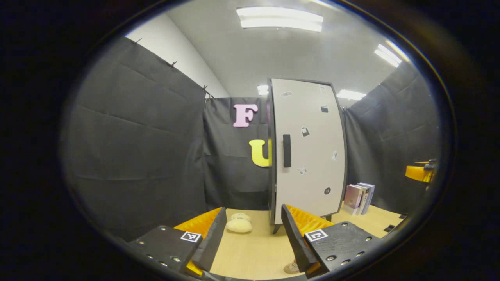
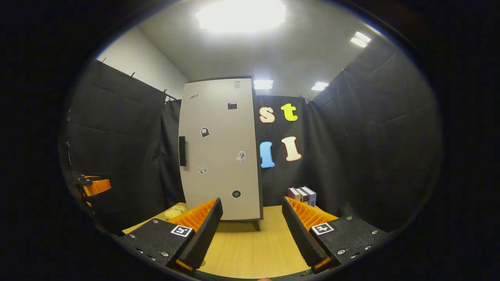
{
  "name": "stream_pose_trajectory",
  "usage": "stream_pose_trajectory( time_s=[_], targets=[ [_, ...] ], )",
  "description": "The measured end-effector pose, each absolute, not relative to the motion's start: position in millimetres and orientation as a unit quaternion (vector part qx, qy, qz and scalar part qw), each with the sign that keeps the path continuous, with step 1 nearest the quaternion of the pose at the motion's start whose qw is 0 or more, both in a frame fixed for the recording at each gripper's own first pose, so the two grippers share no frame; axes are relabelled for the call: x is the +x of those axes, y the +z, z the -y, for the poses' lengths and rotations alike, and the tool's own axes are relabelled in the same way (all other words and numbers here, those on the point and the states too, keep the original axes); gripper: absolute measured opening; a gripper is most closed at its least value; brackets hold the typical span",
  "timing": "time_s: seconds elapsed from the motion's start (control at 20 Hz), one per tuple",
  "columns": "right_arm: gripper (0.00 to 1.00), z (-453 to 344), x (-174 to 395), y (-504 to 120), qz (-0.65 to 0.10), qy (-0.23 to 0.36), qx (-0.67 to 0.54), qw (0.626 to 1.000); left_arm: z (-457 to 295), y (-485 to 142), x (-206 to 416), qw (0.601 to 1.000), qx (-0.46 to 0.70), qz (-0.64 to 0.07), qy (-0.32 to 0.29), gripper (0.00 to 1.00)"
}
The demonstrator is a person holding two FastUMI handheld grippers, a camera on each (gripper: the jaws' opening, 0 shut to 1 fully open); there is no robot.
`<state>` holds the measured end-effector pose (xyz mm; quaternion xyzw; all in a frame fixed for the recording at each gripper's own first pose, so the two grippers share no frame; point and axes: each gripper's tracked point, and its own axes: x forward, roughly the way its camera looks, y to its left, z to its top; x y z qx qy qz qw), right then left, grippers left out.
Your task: Open the cabinet door with the right hand, grasp the bottle in the cabinet with the left hand and place it on the coaster, then close the cabinet door with the right hand.
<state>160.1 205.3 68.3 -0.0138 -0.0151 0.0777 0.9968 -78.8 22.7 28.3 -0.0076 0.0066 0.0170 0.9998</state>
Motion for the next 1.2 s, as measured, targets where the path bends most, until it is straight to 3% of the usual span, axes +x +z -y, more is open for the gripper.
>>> stream_pose_trajectory(
  time_s=[1.2],
  targets=[
    [0.94, -206, 166, 77, 0.036, 0.077, -0.021, 0.996, -24, 33, -75, 1.0, -0.004, -0.004, 0.014, 0.81]
  ],
)
